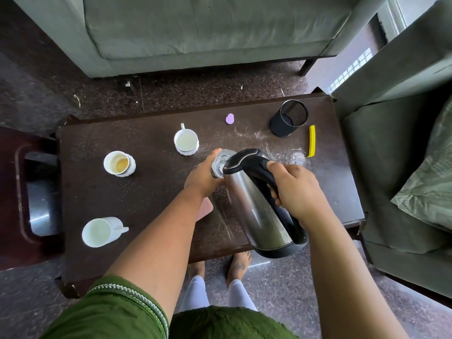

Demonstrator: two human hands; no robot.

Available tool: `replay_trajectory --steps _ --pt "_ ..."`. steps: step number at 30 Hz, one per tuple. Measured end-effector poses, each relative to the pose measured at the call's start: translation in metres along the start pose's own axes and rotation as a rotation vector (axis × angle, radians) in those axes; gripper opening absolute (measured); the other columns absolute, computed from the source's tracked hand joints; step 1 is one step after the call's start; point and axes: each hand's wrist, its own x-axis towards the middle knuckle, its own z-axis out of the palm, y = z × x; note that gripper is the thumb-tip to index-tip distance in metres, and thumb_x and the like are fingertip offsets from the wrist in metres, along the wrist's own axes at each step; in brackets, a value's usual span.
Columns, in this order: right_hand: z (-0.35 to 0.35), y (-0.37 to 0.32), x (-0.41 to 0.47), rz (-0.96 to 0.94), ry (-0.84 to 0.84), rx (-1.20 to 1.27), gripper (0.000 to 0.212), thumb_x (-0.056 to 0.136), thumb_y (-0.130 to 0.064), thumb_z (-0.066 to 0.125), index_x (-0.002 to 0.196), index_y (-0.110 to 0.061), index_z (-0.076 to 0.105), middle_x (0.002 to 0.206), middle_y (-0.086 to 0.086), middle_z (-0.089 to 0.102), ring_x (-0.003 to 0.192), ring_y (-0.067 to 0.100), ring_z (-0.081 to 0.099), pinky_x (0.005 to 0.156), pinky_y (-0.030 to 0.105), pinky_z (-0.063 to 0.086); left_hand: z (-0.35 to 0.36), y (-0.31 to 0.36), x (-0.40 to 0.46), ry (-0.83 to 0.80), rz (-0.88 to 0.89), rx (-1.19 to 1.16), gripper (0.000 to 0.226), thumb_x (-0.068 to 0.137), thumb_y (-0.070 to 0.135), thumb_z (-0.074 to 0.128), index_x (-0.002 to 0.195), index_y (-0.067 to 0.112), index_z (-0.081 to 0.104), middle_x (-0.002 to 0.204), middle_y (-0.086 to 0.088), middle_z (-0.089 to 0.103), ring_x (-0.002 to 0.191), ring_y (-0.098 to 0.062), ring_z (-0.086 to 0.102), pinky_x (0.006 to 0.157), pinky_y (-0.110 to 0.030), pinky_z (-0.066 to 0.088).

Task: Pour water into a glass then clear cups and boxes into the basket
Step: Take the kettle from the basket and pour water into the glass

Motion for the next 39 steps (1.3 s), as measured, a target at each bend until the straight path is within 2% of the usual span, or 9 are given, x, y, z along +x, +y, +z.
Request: replay_trajectory --steps 2,5,11,15,20,26,31,35,39 --pt "0.000 0.000 0.000 -0.005 0.001 -0.003 0.055 0.091 -0.046 0.041 0.077 0.004 0.058 0.077 0.019 0.068 0.072 0.036 0.063 0.079 0.050 0.054 0.000 0.001 -0.001 0.000 -0.007 0.011 0.087 0.067 0.041 0.063 0.146 0.043 0.027 0.139 0.007 0.055 0.129 -0.024 0.051 0.102 -0.038 0.039" --pt "0.001 0.000 -0.001 -0.001 0.009 -0.008 0.056 0.090 -0.048 0.041 0.076 0.004 0.057 0.080 0.021 0.068 0.081 0.041 0.065 0.080 0.050 0.053 0.000 0.001 0.000 0.005 -0.009 0.053 0.082 0.076 0.034 0.067 0.146 0.044 0.026 0.140 0.005 0.054 0.130 -0.027 0.049 0.103 -0.040 0.039" --pt "0.001 -0.001 -0.004 -0.003 0.018 -0.004 0.058 0.088 -0.049 0.041 0.077 0.005 0.058 0.080 0.022 0.069 0.081 0.042 0.065 0.081 0.052 0.053 0.000 0.004 0.001 0.002 -0.023 0.114 0.078 0.082 0.030 0.062 0.147 0.043 0.022 0.144 0.001 0.051 0.132 -0.028 0.047 0.104 -0.040 0.037" --pt "0.000 0.001 -0.003 0.001 0.026 0.002 0.060 0.087 -0.051 0.042 0.080 0.006 0.058 0.082 0.023 0.069 0.077 0.041 0.064 0.081 0.052 0.053 -0.001 0.005 0.000 0.003 -0.010 0.122 0.079 0.080 0.031 0.065 0.147 0.042 0.023 0.142 0.003 0.052 0.130 -0.028 0.049 0.103 -0.040 0.039" --pt "-0.001 0.001 -0.004 -0.008 0.022 0.002 0.058 0.089 -0.048 0.042 0.081 0.007 0.058 0.083 0.025 0.069 0.066 0.031 0.057 0.079 0.052 0.054 -0.001 0.010 -0.002 -0.017 -0.016 0.176 0.078 0.082 0.033 0.063 0.146 0.042 0.020 0.141 0.000 0.053 0.130 -0.031 0.049 0.103 -0.043 0.040" --pt "0.001 -0.001 -0.004 -0.010 0.042 0.010 0.060 0.089 -0.049 0.042 0.080 0.008 0.059 0.081 0.025 0.069 0.081 0.043 0.065 0.080 0.053 0.054 -0.004 0.013 -0.001 -0.039 -0.061 0.260 0.079 0.085 0.039 0.058 0.149 0.042 0.011 0.145 -0.005 0.049 0.134 -0.034 0.043 0.105 -0.048 0.038" --pt "0.000 -0.001 -0.005 -0.013 0.031 -0.003 0.058 0.089 -0.046 0.041 0.083 0.010 0.057 0.086 0.028 0.067 0.067 0.035 0.058 0.079 0.053 0.054 -0.003 0.014 -0.003 -0.027 -0.045 0.272 0.079 0.086 0.034 0.059 0.149 0.041 0.011 0.141 -0.006 0.052 0.132 -0.035 0.045 0.102 -0.047 0.037" --pt "0.001 -0.002 -0.005 -0.011 0.027 0.000 0.058 0.088 -0.047 0.041 0.084 0.009 0.057 0.086 0.028 0.067 0.067 0.036 0.058 0.080 0.054 0.054 -0.003 0.013 -0.002 -0.016 -0.036 0.287 0.077 0.088 0.030 0.056 0.149 0.040 0.011 0.140 -0.008 0.054 0.130 -0.035 0.048 0.101 -0.047 0.039" --pt "0.003 -0.002 -0.005 -0.004 0.029 -0.002 0.059 0.087 -0.048 0.041 0.082 0.009 0.056 0.083 0.026 0.068 0.081 0.043 0.066 0.079 0.053 0.054 -0.002 0.011 -0.001 -0.011 -0.035 0.277 0.074 0.088 0.030 0.054 0.148 0.042 0.011 0.140 -0.006 0.053 0.130 -0.035 0.047 0.102 -0.046 0.039"
